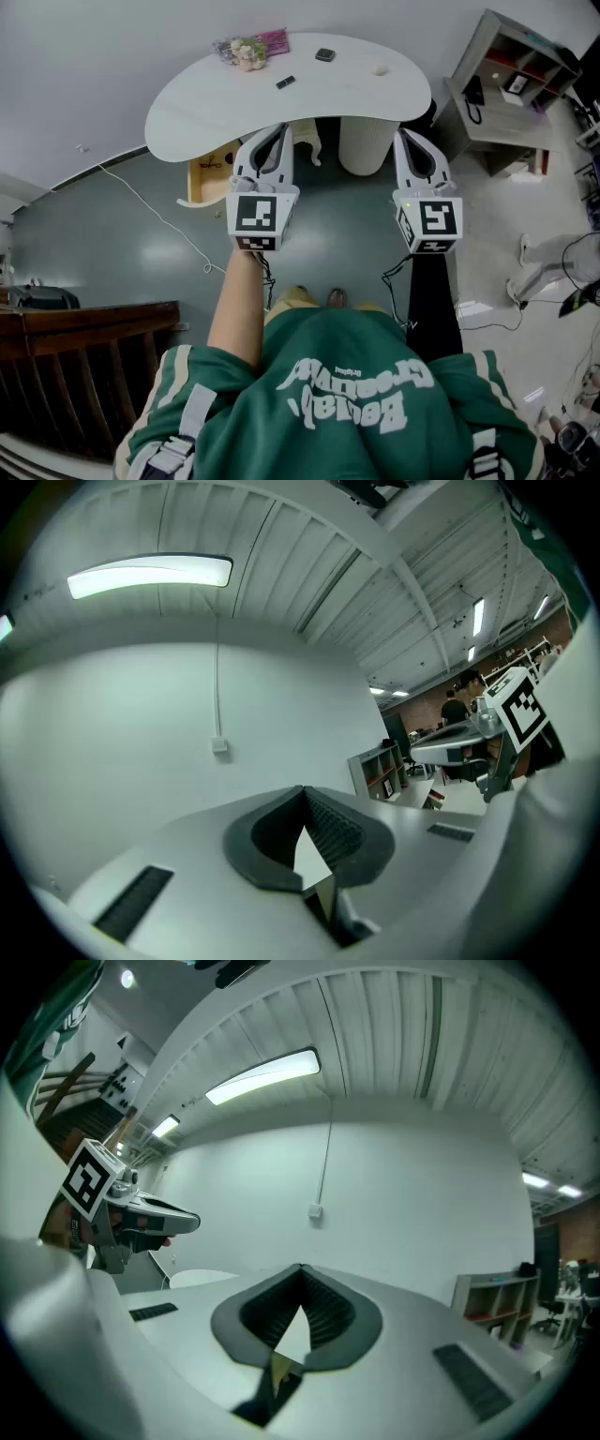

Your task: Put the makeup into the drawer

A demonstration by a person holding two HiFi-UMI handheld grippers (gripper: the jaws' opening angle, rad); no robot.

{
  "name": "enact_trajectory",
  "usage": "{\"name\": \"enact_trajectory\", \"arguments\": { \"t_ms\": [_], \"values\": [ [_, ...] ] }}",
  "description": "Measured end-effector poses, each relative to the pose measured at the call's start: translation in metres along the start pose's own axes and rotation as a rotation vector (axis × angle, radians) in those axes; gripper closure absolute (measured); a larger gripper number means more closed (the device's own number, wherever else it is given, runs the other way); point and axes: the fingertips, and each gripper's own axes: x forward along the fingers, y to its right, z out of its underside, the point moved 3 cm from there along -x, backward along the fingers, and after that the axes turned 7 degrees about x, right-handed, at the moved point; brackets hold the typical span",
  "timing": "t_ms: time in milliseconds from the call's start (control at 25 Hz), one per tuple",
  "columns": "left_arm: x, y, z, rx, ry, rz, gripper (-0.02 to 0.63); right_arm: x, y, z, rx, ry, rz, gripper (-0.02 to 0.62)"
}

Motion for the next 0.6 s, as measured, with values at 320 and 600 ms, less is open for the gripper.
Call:
{"name": "enact_trajectory", "arguments": {
  "t_ms": [320, 600],
  "values": [
    [0.002, 0.004, 0.001, 0.01, -0.013, -0.005, 0.589, -0.001, 0.008, 0.009, 0.022, -0.022, -0.012, 0.586],
    [0.004, 0.004, 0.002, 0.021, -0.032, -0.005, 0.589, 0.002, 0.007, 0.01, 0.036, -0.019, -0.034, 0.586]
  ]
}}
